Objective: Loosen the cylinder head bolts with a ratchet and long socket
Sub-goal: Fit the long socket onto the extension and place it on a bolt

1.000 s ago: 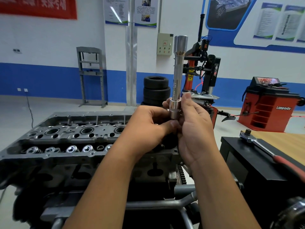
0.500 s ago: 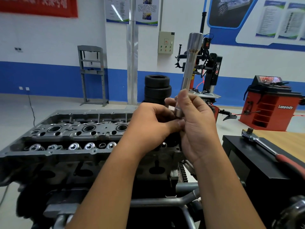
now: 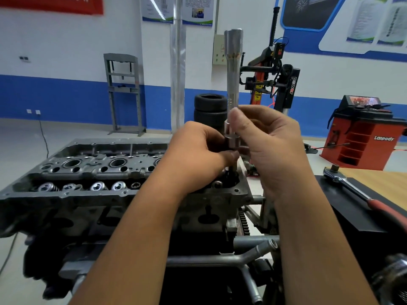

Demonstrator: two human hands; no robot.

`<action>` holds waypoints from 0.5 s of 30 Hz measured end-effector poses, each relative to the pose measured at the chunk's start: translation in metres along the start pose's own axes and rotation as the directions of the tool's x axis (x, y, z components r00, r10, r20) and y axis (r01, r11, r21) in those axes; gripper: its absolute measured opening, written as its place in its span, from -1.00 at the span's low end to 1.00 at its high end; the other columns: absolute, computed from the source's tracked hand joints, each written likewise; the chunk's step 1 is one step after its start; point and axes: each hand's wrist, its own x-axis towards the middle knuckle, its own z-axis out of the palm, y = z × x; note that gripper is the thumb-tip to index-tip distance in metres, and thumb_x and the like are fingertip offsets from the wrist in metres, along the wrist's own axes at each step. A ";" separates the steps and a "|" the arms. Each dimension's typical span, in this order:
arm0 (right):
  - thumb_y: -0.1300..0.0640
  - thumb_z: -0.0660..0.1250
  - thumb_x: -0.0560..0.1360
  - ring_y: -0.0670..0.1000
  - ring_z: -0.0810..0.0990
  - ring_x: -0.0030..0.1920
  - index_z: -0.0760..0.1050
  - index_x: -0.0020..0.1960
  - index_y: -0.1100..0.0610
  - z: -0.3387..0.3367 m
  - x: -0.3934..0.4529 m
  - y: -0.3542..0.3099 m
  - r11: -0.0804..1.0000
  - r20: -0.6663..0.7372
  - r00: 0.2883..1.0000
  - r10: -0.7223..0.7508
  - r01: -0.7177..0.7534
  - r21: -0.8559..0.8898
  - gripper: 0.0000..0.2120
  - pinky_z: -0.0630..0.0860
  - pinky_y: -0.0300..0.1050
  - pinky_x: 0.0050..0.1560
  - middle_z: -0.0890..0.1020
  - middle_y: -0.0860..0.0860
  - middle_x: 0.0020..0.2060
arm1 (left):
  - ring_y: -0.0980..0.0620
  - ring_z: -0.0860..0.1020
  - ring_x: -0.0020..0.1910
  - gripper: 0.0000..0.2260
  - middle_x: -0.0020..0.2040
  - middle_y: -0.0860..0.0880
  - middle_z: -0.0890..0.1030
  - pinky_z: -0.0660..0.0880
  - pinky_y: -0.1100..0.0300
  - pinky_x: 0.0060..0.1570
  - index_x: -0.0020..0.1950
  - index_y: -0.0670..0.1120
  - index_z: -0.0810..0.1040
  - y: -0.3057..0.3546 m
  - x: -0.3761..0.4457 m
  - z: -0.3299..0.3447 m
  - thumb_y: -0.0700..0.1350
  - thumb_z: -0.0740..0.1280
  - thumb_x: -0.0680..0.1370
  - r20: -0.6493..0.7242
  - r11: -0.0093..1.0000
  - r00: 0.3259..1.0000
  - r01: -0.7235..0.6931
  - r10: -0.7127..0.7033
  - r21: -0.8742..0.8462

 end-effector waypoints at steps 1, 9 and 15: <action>0.10 0.53 0.51 -0.10 0.71 -0.23 0.68 -0.06 0.03 0.000 -0.001 -0.003 0.997 -0.004 0.999 -0.037 0.037 -0.061 -0.96 0.57 -0.30 -0.28 0.74 0.00 -0.21 | 0.15 0.71 -0.17 -0.96 -0.19 0.08 0.75 0.64 0.09 -0.08 -0.08 0.03 0.74 0.000 0.000 0.000 -0.09 0.57 0.52 -0.003 1.000 1.000 -0.002 0.002 0.021; 0.13 0.46 0.58 -0.05 0.67 -0.26 0.63 -0.11 0.00 0.001 0.002 -0.008 0.932 -0.078 0.984 -0.159 0.124 -0.340 -0.89 0.68 0.03 -0.13 0.69 -0.07 -0.30 | 0.29 0.57 -0.39 -0.85 -0.32 0.22 0.67 0.43 0.45 -0.40 0.10 0.03 0.74 -0.006 -0.001 -0.001 -0.16 0.40 0.66 0.111 0.999 0.993 -0.043 0.046 -0.030; 0.19 0.37 0.64 -0.14 0.51 -0.42 0.57 -0.09 -0.05 -0.003 0.005 -0.007 0.953 -0.056 0.993 -0.102 0.081 -0.292 -0.82 0.47 -0.11 -0.30 0.58 -0.12 -0.37 | 0.22 0.69 -0.18 -0.82 -0.14 0.14 0.75 0.60 0.26 -0.11 0.11 0.03 0.74 -0.007 0.000 0.006 -0.22 0.40 0.65 0.074 0.997 0.995 -0.066 0.069 -0.033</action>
